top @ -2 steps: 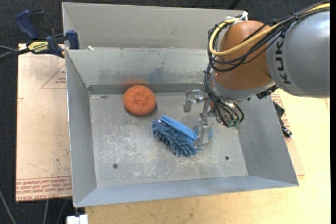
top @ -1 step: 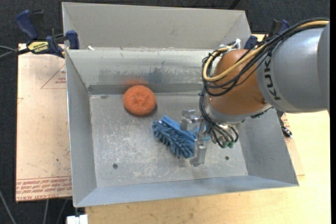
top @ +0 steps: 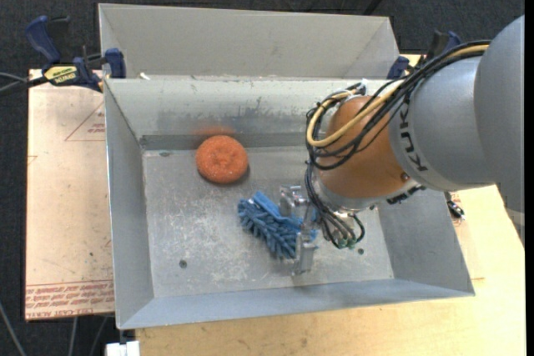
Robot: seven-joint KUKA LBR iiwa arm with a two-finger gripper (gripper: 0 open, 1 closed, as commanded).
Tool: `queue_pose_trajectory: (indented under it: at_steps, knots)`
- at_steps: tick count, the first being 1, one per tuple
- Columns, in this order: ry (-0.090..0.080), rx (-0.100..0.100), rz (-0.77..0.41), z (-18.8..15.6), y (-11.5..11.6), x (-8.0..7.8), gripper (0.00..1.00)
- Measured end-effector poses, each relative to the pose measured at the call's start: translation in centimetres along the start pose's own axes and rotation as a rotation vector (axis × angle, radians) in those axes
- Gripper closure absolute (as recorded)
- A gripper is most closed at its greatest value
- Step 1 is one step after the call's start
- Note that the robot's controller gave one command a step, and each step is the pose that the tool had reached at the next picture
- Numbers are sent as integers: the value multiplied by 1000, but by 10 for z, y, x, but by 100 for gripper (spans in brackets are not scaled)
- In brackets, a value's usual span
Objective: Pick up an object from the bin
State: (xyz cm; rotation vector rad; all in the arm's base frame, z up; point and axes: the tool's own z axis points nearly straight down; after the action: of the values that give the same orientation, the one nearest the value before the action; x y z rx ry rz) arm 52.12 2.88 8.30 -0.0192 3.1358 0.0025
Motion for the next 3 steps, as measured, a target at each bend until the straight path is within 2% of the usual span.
queue_pose_trajectory:
  at_steps: [1,2,3]
  knots:
    - [-3,-2,46,12,39,13,100]
    - [-3,-2,46,12,39,13,100]
    - [-4,-3,9,-100,42,24,100]
